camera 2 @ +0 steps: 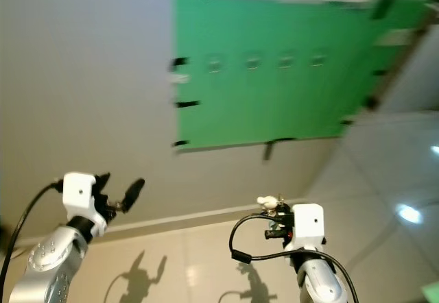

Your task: Hang keys on a hook

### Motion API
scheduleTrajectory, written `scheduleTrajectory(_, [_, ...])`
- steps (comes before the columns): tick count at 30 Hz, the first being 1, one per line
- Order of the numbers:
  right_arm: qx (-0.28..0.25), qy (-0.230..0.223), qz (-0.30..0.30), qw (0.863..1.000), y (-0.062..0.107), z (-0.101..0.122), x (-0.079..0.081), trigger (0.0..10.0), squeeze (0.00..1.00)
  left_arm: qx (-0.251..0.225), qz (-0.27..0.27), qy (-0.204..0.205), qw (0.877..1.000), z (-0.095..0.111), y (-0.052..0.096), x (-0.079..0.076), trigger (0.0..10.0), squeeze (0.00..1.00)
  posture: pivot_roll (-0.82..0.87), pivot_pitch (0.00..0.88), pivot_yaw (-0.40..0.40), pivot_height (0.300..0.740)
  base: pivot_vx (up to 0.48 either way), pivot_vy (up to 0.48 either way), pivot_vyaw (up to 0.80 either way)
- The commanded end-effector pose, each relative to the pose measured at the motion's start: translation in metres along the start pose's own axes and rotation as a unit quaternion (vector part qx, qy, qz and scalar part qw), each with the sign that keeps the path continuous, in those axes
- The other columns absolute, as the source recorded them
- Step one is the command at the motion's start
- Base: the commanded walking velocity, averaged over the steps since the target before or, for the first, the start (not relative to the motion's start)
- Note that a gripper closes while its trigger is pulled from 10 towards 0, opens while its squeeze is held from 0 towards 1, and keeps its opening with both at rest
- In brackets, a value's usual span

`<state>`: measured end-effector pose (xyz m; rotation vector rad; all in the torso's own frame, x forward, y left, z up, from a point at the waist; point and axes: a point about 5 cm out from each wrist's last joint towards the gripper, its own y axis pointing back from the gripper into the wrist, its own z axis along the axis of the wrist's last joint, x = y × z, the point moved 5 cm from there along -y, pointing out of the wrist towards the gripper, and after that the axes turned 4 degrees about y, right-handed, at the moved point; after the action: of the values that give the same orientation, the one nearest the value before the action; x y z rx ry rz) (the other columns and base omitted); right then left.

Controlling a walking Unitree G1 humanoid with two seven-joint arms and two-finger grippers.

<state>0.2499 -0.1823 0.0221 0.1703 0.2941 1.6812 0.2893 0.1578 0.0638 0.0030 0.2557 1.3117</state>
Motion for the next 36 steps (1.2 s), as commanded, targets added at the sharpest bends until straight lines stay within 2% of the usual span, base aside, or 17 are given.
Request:
scheduleTrajectory(1, [-0.013, 0.013, 0.002, 1.000, -0.012, 0.010, -0.005, 0.0, 0.00, -0.001, -0.007, 0.013, 1.000, -0.002, -0.005, -0.009, 10.0, 0.00, 0.01, 0.000, -0.046, 0.740, 0.480, 0.000, -0.45])
scheduleTrajectory(6, [-0.026, 0.007, 0.005, 1.000, -0.021, 0.018, -0.004, 0.0, 0.00, -0.007, -0.004, 0.018, 1.000, 0.000, -0.007, -0.009, 10.0, 0.00, 0.02, 0.000, -0.051, 0.740, 0.480, 0.000, -0.55])
scheduleTrajectory(11, [-0.035, 0.026, 0.085, 0.995, -0.039, 0.037, 0.023, 0.0, 0.00, -0.022, 0.024, 0.007, 0.999, 0.010, -0.008, -0.004, 10.0, 0.00, 0.04, 0.000, -0.038, 0.740, 0.372, 0.000, 0.00])
scheduleTrajectory(14, [-0.045, 0.024, 0.115, 0.992, -0.045, 0.050, 0.032, 0.0, 0.00, -0.029, 0.026, -0.002, 0.999, 0.013, -0.009, -0.003, 10.0, 0.00, 0.05, 0.000, -0.040, 0.740, 0.000, 0.000, 0.00])
scheduleTrajectory(16, [-0.052, 0.036, 0.169, 0.984, -0.044, 0.063, 0.048, 0.0, 0.00, -0.032, 0.029, -0.008, 0.999, 0.017, -0.010, -0.001, 10.0, 0.00, 0.06, 0.000, -0.043, 0.740, 0.000, 0.000, 0.00])
scheduleTrajectory(18, [-0.056, 0.065, 0.240, 0.967, -0.039, 0.073, 0.065, 0.0, 0.00, -0.038, 0.030, -0.016, 0.999, 0.023, -0.013, 0.000, 10.0, 0.00, 0.07, 0.000, -0.044, 0.740, 0.000, 0.000, 0.00])
scheduleTrajectory(19, [-0.056, 0.065, 0.240, 0.967, -0.039, 0.073, 0.065, 0.0, 0.00, -0.038, 0.030, -0.016, 0.999, 0.023, -0.013, 0.000, 10.0, 0.00, 0.07, 0.000, -0.044, 0.740, 0.000, 0.000, 0.00])
scheduleTrajectory(20, [-0.059, 0.097, 0.291, 0.950, -0.035, 0.079, 0.074, 0.0, 0.00, -0.042, 0.026, -0.020, 0.999, 0.027, -0.017, 0.000, 10.0, 0.00, 0.07, 0.000, -0.045, 0.740, 0.000, 0.000, 0.00])
scheduleTrajectory(21, [-0.065, 0.115, 0.300, 0.945, -0.034, 0.082, 0.075, 0.0, 0.00, -0.042, 0.022, -0.023, 0.999, 0.028, -0.019, 0.000, 10.0, 0.00, 0.08, 0.000, -0.042, 0.740, 0.000, 0.000, 0.00])
scheduleTrajectory(22, [-0.065, 0.115, 0.300, 0.945, -0.034, 0.082, 0.075, 0.0, 0.00, -0.042, 0.022, -0.023, 0.999, 0.028, -0.019, 0.000, 10.0, 0.00, 0.08, 0.000, -0.042, 0.740, 0.000, 0.000, 0.00])
scheduleTrajectory(23, [-0.081, 0.166, 0.295, 0.937, -0.040, 0.090, 0.070, 0.0, 0.00, -0.044, 0.021, -0.022, 0.999, 0.031, -0.022, 0.001, 10.0, 0.00, 0.08, 0.000, -0.042, 0.740, 0.000, 0.000, 0.00])
scheduleTrajectory(24, [-0.109, 0.263, 0.272, 0.919, -0.052, 0.105, 0.061, 0.0, 0.00, -0.043, 0.017, -0.029, 0.999, 0.034, -0.027, 0.003, 10.0, 0.00, 0.08, 0.000, -0.043, 0.740, 0.000, 0.000, 0.00])
scheduleTrajectory(25, [-0.109, 0.263, 0.272, 0.919, -0.052, 0.105, 0.061, 0.0, 0.00, -0.043, 0.017, -0.029, 0.999, 0.034, -0.027, 0.003, 10.0, 0.00, 0.08, 0.000, -0.043, 0.740, 0.000, 0.000, 0.00])
scheduleTrajectory(26, [-0.115, 0.288, 0.265, 0.913, -0.055, 0.109, 0.058, 0.0, 0.00, -0.041, 0.015, -0.033, 0.999, 0.035, -0.029, 0.003, 10.0, 0.00, 0.07, 0.000, -0.044, 0.740, 0.000, 0.000, 0.00])
scheduleTrajectory(28, [-0.158, 0.322, 0.230, 0.905, -0.067, 0.137, 0.053, 0.0, 0.00, -0.040, 0.015, -0.032, 0.999, 0.037, -0.033, 0.003, 10.0, 0.00, 0.08, 0.000, -0.046, 0.740, 0.000, 0.000, 0.00])
scheduleTrajectory(30, [-0.180, 0.344, 0.206, 0.898, -0.072, 0.150, 0.049, 0.0, 0.00, -0.042, 0.013, -0.032, 0.999, 0.038, -0.034, 0.000, 10.0, 0.00, 0.07, 0.000, -0.046, 0.740, 0.000, 0.000, 0.00])
scheduleTrajectory(36, [-0.190, 0.343, 0.170, 0.904, -0.087, 0.162, 0.044, 0.0, 0.00, -0.039, 0.008, -0.027, 0.999, 0.034, -0.031, -0.004, 10.0, 0.00, 0.09, 0.000, -0.048, 0.740, 0.000, 0.000, 0.00])
